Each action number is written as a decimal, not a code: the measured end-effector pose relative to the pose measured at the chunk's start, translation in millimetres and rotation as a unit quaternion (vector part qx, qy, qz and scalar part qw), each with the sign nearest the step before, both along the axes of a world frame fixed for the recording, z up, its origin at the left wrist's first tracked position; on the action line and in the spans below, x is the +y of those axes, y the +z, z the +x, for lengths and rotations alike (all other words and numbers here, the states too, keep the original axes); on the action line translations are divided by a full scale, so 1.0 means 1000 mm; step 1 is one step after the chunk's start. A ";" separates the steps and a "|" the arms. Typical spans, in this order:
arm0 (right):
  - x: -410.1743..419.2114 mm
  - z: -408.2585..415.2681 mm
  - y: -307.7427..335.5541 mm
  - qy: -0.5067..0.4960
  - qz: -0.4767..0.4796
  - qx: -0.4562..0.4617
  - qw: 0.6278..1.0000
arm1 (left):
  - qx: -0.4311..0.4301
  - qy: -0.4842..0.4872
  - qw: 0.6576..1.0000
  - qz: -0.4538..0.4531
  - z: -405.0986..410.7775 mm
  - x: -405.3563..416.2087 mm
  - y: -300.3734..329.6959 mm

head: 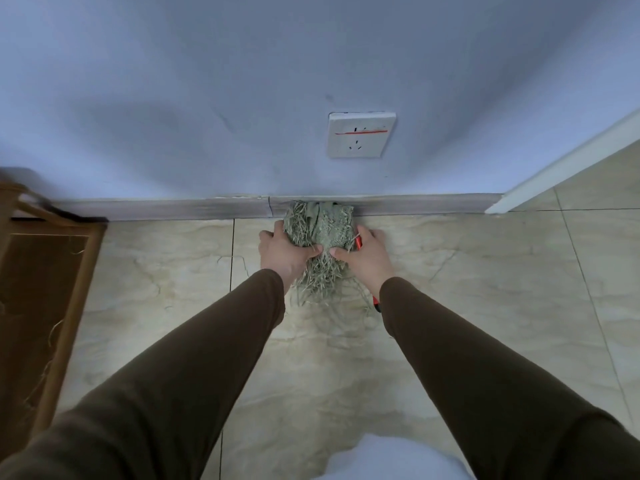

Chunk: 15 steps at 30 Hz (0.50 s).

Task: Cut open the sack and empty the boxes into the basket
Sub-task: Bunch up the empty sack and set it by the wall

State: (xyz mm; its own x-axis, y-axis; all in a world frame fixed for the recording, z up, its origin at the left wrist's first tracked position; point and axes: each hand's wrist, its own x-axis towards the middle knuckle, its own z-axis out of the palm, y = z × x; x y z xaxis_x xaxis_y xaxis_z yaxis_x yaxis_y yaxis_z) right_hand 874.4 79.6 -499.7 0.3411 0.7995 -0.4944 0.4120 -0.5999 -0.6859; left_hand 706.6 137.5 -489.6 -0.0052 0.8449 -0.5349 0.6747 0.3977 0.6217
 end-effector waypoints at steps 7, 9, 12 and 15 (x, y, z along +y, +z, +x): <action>-0.005 -0.002 0.016 -0.032 0.000 0.076 0.997 | -0.098 0.050 0.993 -0.038 0.003 -0.001 0.013; -0.014 -0.003 0.029 -0.048 -0.009 0.081 0.995 | -0.115 0.053 0.991 -0.041 -0.001 -0.007 0.020; -0.032 -0.004 0.059 -0.063 -0.049 0.067 0.995 | -0.123 0.050 0.989 -0.060 -0.010 -0.023 0.042; -0.055 -0.008 0.104 -0.085 -0.097 0.062 0.990 | -0.124 0.051 0.987 -0.091 -0.021 -0.043 0.082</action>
